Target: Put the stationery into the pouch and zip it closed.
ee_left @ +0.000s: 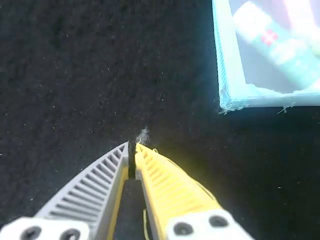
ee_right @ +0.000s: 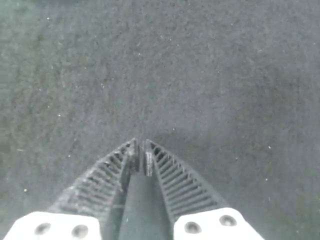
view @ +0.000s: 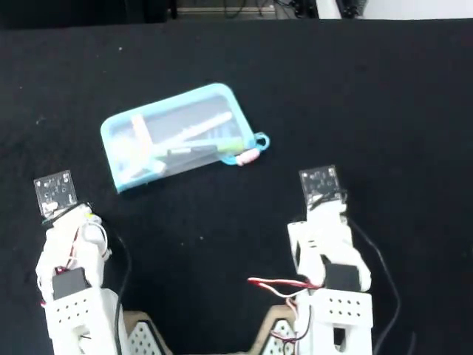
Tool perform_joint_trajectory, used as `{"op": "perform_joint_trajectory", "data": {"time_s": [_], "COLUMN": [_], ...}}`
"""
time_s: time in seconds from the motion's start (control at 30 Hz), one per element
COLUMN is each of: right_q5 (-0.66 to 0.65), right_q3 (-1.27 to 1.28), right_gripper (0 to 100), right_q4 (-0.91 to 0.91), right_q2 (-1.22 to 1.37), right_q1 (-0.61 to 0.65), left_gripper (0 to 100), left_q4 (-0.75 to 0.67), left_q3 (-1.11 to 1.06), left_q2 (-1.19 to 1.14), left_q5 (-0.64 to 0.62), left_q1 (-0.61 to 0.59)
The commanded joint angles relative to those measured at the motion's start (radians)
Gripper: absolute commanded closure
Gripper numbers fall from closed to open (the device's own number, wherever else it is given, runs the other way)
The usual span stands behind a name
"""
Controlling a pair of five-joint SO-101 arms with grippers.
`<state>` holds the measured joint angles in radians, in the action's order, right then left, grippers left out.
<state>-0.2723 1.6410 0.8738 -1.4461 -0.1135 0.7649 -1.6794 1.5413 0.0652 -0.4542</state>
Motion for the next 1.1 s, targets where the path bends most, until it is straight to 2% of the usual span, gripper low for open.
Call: {"op": "perform_joint_trajectory", "data": {"time_s": [0.0,0.13,0.37,0.6,0.73,0.9,1.07], "right_q5": [0.012,0.012,0.017,0.012,0.012,0.015,0.014], "right_q3": [-0.067,-0.035,0.042,0.045,0.047,0.047,0.047], "right_gripper": [98.8,98.8,98.7,98.7,98.7,98.7,98.7], "right_q4": [0.003,0.018,0.21,0.219,0.23,0.402,0.402], "right_q2": [-0.016,-0.108,-0.464,-0.386,-0.372,-0.377,-0.387], "right_q1": [-0.012,-0.014,-0.002,0.08,0.086,0.086,0.084], "left_gripper": [97,97,97,97,97,97,97], "left_q4": [0.152,0.348,0.351,0.364,0.364,0.364,0.364], "left_q3": [-0.028,-0.019,-0.019,-0.021,-0.021,-0.021,-0.021], "left_q2": [0.155,0.302,0.272,0.262,0.262,0.262,0.262], "left_q5": [-0.008,-0.008,-0.009,-0.012,-0.012,-0.012,-0.014], "left_q1": [0.002,0.004,0.002,-0.005,-0.005,-0.004,-0.004]}}
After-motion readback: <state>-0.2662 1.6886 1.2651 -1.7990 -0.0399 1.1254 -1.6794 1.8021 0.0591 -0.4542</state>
